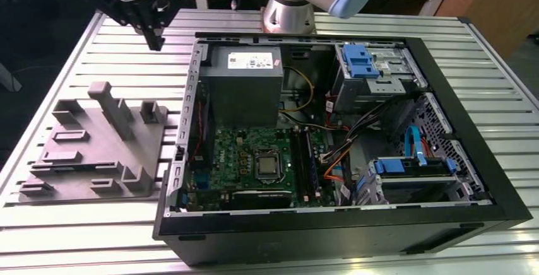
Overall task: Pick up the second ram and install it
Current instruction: 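Reach for the second ram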
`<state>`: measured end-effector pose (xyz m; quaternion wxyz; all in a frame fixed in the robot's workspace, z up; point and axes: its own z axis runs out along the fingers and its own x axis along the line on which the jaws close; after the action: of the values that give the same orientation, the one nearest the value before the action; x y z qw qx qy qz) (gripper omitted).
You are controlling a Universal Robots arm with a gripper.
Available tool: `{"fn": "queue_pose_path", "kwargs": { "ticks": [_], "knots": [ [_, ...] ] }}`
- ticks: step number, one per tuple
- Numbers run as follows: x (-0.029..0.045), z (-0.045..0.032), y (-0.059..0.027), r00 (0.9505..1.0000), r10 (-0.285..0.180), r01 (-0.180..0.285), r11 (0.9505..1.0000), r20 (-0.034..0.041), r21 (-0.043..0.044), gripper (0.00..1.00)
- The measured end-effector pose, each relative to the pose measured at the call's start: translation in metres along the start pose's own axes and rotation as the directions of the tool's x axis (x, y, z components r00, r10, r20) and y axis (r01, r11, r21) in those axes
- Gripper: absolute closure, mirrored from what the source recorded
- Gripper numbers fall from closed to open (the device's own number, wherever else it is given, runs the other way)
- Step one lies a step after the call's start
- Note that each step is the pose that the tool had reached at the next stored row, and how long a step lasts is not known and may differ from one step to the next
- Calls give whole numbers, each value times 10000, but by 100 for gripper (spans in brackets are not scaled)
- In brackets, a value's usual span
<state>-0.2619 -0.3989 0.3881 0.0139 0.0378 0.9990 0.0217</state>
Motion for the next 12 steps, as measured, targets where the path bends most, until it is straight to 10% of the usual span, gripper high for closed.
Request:
{"fn": "queue_pose_path", "kwargs": {
  "ticks": [12],
  "knots": [
    [265, 1, -20, 10000, 0, 0, 10000, 26, -2, 90]
  ]
}}
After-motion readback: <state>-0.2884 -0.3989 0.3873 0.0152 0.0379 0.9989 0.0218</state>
